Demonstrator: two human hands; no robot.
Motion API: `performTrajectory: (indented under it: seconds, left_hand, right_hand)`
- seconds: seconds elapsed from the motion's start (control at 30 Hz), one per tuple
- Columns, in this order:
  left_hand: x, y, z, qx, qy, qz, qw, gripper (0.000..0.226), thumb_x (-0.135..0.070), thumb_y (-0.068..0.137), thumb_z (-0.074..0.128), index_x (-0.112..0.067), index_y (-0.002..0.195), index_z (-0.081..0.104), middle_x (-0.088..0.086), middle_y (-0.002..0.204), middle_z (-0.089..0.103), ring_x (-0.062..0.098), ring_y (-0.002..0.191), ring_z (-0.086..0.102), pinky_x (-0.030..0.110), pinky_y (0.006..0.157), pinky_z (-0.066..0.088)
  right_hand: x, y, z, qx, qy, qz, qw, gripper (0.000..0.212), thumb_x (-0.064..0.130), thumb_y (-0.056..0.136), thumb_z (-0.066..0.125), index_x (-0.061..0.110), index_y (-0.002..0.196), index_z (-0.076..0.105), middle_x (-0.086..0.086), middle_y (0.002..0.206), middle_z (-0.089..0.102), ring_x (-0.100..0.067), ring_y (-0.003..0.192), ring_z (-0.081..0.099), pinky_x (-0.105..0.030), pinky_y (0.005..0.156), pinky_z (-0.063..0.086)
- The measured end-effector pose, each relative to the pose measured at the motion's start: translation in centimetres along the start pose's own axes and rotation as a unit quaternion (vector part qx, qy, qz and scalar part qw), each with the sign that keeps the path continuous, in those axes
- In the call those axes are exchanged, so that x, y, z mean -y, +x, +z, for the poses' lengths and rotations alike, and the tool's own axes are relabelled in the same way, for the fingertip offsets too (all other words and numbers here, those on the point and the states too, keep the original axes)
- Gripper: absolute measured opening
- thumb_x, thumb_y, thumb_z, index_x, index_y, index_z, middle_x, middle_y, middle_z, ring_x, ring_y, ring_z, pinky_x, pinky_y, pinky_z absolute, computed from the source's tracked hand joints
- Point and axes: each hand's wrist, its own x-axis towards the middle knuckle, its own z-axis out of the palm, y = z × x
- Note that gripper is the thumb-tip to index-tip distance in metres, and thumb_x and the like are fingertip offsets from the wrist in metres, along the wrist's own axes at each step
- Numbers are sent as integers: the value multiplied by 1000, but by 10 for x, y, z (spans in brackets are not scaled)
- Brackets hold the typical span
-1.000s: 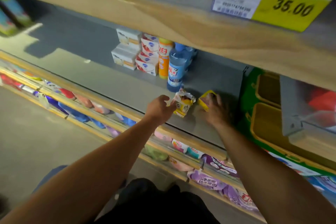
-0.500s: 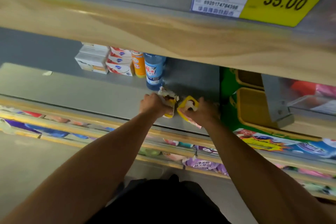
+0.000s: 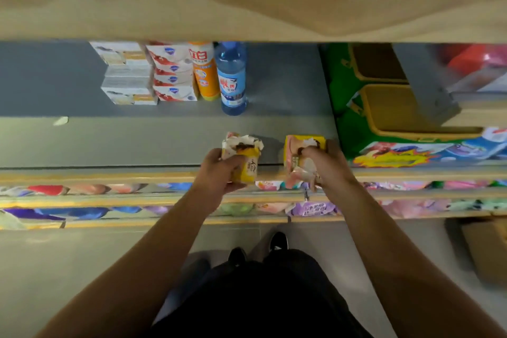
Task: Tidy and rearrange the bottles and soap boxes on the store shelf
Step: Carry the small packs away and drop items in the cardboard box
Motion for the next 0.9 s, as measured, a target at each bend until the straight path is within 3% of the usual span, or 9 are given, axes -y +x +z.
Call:
performTrajectory:
  seconds: [0.1,0.2,0.27,0.37,0.47,0.57,0.63,0.73,0.9]
  left_hand:
    - [16,-19,-4,13,8,-20,1000,30,-10,83,68,-13,112,60,12,102,68,30,91,69,38,62,57]
    - [40,-35,7,44,53,-41,997,24,-9,84,67,-17,106,61,11,99,69,27,86,70,42,64,58]
    - [61,-45,17,65,103,-58,991,24,-9,85,65,-17,107,60,11,103,69,29,89,70,50,72,59]
    - [94,-62,38,99,204,-60,972,26,-12,86,64,-14,111,58,13,108,67,31,95,67,58,78,56]
    - [130,-87,71,148,278,-69,947,32,-14,85,67,-12,115,56,13,110,66,31,95,67,52,73,59]
    - [172,-116,111,194,317,-78,925,35,-10,85,66,-13,118,56,13,113,65,31,97,66,51,72,59]
    - [203,-139,138,216,349,-77,909,33,-9,85,66,-13,116,57,13,112,64,31,97,66,48,68,59]
    - [253,-173,179,241,361,-78,897,33,-8,86,65,-13,117,56,14,113,65,29,94,66,38,57,57]
    - [318,-221,251,264,386,-97,878,36,-10,85,66,-11,119,54,16,110,65,34,94,67,45,65,57]
  right_hand:
    - [-33,-40,-18,10,74,8,997,30,33,60,66,18,86,69,-24,89,69,-52,81,66,-58,56,49]
    - [-75,-82,-37,62,160,15,985,18,15,82,63,0,91,67,-30,77,66,-50,60,65,-70,54,41]
    - [-102,-109,-51,74,171,26,982,18,5,92,51,-9,93,61,-32,76,63,-46,56,64,-51,43,44]
    - [-150,-144,-75,-35,172,112,978,19,5,93,51,-8,104,57,-31,77,65,-44,54,67,-24,35,39]
    - [-199,-185,-106,-147,159,174,961,22,15,88,61,6,106,54,-31,90,68,-49,64,68,-24,35,35]
    - [-241,-228,-143,-188,190,185,946,19,15,89,59,10,105,50,-18,73,71,-43,59,69,-24,34,33]
    - [-273,-255,-171,-233,205,203,929,18,14,88,61,11,103,51,-15,75,70,-37,56,69,-24,33,36]
    - [-320,-291,-211,-275,223,222,908,18,19,85,66,18,99,54,-16,93,68,-39,75,71,-34,48,45]
    - [-378,-335,-269,-342,260,237,871,20,18,83,67,21,98,54,-11,95,65,-32,87,68,-46,70,55]
